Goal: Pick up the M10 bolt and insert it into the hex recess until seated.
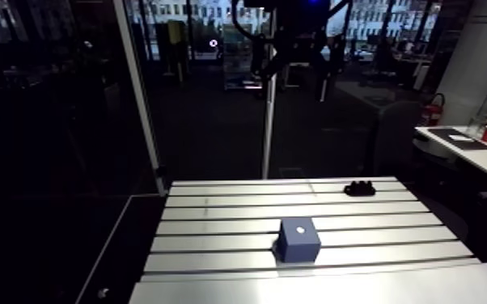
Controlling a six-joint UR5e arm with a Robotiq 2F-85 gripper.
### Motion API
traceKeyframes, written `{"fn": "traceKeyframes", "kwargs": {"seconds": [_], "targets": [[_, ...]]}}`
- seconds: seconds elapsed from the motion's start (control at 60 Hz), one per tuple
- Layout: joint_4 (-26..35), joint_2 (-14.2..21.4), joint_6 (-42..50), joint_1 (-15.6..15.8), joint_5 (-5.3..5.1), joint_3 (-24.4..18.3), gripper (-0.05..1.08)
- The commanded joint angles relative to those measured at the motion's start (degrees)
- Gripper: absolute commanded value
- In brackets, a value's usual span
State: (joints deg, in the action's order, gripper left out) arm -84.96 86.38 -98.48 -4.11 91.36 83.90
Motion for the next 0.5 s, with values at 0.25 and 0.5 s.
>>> {"fn": "traceKeyframes", "kwargs": {"seconds": [0.25, 0.5], "targets": [[-0.2, -0.3, 0.0, 0.3, -0.43, 0.3, 0.00], [-0.3, -0.6, 0.1, 0.4, -0.35, 0.5, 0.00]]}}
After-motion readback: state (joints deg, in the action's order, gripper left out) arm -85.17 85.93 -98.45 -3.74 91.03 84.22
